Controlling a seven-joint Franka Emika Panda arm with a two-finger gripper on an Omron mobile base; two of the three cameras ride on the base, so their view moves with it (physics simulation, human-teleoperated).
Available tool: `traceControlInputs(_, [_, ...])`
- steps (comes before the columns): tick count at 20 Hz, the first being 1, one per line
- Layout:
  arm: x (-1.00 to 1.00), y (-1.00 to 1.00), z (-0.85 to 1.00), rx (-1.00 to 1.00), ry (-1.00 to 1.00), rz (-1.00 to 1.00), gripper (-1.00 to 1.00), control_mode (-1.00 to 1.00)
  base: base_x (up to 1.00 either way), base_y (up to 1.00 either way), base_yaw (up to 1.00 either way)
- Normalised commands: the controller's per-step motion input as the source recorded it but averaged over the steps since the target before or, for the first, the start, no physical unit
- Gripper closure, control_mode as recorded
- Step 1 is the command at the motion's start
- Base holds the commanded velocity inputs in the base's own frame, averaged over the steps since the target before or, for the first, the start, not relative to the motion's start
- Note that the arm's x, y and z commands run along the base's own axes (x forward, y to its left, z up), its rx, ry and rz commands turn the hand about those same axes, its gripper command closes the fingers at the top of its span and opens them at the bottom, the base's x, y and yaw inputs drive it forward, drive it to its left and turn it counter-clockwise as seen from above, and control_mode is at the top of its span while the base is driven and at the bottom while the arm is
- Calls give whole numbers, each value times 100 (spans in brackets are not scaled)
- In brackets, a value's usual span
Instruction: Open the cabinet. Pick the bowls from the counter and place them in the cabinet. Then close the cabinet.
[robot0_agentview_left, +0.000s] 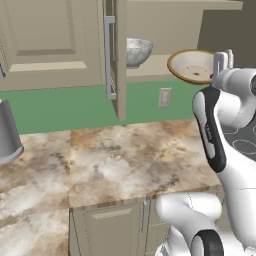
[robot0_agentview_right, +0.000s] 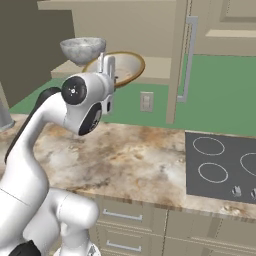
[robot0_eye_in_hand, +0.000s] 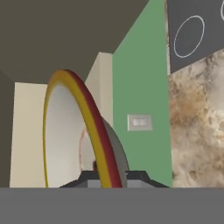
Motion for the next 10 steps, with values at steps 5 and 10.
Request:
traceControlInputs(5, [67, -2, 0, 1, 0, 0, 100, -100, 0, 0, 0])
traceControlInputs(10, [72, 0, 0, 0, 0, 0, 100, -100, 0, 0, 0])
